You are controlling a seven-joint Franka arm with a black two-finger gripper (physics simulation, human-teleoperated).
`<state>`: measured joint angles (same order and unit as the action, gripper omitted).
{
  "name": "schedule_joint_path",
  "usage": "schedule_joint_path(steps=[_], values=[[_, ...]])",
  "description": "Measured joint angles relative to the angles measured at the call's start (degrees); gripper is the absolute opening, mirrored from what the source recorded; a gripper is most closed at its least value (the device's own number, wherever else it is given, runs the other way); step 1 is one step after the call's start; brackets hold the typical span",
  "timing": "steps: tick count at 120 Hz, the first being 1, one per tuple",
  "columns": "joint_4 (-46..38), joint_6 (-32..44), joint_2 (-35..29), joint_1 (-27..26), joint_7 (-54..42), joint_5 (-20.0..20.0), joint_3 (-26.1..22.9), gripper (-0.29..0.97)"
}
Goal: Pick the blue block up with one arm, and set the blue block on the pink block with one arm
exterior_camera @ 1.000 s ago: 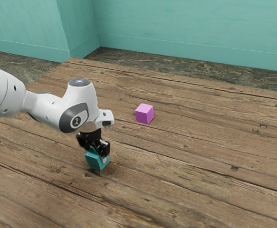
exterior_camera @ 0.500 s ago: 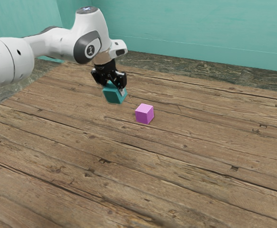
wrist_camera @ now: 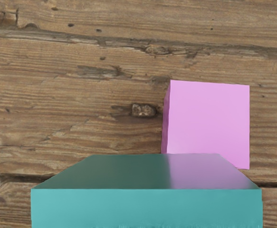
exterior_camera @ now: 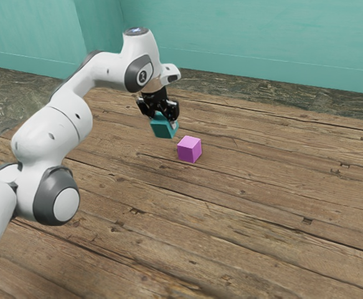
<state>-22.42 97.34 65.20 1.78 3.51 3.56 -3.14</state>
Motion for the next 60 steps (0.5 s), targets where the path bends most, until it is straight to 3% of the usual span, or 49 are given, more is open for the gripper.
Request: schedule_joint_path(steps=[60], values=[[3.2,13.9,5.5,-0.3,-0.3,0.1,0.2,0.27]])
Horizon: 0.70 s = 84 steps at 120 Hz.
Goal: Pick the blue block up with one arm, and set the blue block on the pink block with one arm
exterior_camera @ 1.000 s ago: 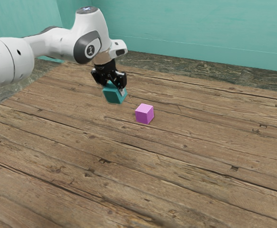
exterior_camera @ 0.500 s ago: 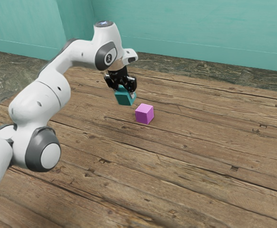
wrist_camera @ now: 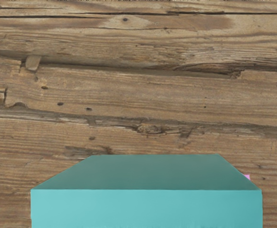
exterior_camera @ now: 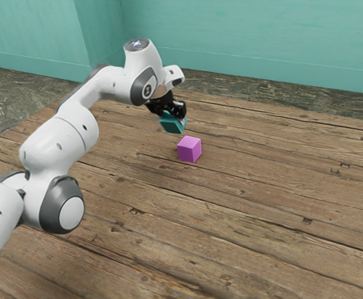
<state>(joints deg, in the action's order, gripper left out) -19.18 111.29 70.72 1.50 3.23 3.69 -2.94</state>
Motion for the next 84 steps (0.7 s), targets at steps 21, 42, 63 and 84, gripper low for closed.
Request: schedule_joint_path(steps=[21,42,63,84], values=[[-0.5,2.4,0.5,-1.2,0.1,0.0,-0.2,0.27],[-0.9,3.3,0.7,-1.8,0.1,0.0,-0.3,0.27],[-1.8,0.6,0.2,-2.1,0.1,-0.1,-0.4,0.27],[-2.1,-2.5,0.1,-2.1,0.0,-0.1,-0.3,0.27]])
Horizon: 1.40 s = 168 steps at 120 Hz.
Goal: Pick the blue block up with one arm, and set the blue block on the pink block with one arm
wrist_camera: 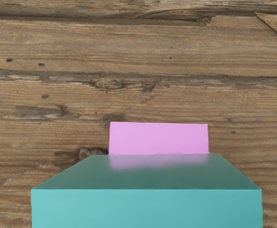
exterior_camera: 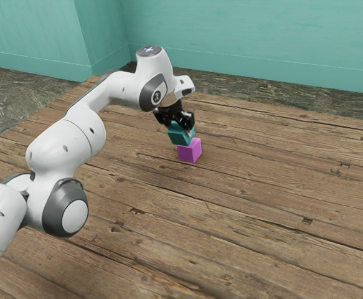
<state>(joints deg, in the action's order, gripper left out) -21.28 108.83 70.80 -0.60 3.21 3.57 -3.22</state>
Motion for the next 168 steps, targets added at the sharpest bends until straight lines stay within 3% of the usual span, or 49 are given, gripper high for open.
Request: schedule_joint_path(steps=[57,102,112,132,157,168], values=[[5.5,1.7,3.7,0.0,-1.2,0.1,0.8,0.27],[5.1,3.3,3.4,-0.4,-2.3,0.1,0.1,0.27],[5.0,3.4,3.4,-0.5,-2.5,-0.2,0.1,0.41],[5.0,3.4,3.1,-0.5,-3.2,-0.8,0.1,0.56],[-12.7,2.4,-10.9,-0.5,-3.8,-1.0,0.3,0.63],[-16.0,2.0,-14.7,-0.5,-4.0,-1.6,0.3,0.65]])
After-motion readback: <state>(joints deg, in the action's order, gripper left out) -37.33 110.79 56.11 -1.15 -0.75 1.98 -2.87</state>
